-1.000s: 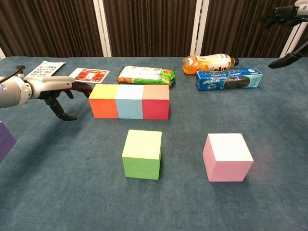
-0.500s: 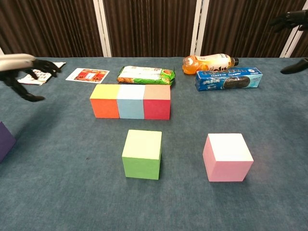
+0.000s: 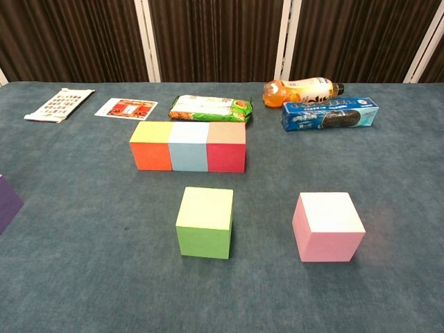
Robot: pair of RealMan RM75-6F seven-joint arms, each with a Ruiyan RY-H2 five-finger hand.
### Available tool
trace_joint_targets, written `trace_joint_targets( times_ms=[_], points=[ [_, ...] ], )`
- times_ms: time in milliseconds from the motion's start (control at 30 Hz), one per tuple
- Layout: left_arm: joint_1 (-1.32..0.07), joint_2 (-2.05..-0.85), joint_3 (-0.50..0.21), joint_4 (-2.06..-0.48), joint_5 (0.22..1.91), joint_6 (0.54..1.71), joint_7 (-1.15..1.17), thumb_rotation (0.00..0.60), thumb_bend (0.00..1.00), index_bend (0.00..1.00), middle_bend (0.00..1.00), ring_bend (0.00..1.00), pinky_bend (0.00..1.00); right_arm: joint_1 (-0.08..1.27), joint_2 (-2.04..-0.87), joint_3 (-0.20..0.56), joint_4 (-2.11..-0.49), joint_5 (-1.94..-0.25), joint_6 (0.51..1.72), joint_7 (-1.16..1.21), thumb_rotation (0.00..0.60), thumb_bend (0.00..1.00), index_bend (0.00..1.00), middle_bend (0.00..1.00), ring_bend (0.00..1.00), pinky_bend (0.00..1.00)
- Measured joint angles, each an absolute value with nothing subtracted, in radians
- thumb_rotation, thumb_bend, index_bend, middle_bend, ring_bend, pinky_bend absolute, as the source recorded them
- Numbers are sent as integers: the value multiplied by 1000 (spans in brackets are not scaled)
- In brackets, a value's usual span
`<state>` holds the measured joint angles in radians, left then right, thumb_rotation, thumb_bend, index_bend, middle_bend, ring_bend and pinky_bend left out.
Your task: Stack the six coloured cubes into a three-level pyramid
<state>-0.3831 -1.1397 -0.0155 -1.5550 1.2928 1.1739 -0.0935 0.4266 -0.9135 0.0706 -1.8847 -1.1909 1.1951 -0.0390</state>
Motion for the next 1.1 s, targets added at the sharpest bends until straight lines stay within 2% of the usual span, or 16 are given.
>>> trace_joint_targets(
  times_ms=[300,633,867,967,1100],
  points=[
    [-353,-1117,40,-1594,1314,1111,-106,600,328,27,41,9,137,372,-911,62,-1887,-1249,1232,-18,600,263,0,184,61,165],
    [-361,-1138,45,-1561,1322,1048,-87,600,314,16,26,0,136,348,-918,70,-1892,-1276,1238,-20,600,263,0,184,61,165],
    [-368,-1165,28,-1518,1306,1028,-75,600,311,94,94,54,139,334,-924,78,-1887,-1277,1239,-13,600,263,0,184,61,165],
    [-371,-1176,21,-1498,1302,1020,-78,600,309,181,176,126,159,330,-927,80,-1883,-1278,1235,-11,600,263,0,184,61,165],
    [-378,-1193,14,-1468,1300,1002,-85,600,307,312,313,240,252,326,-932,84,-1880,-1280,1231,-9,600,263,0,184,61,165]
  ],
)
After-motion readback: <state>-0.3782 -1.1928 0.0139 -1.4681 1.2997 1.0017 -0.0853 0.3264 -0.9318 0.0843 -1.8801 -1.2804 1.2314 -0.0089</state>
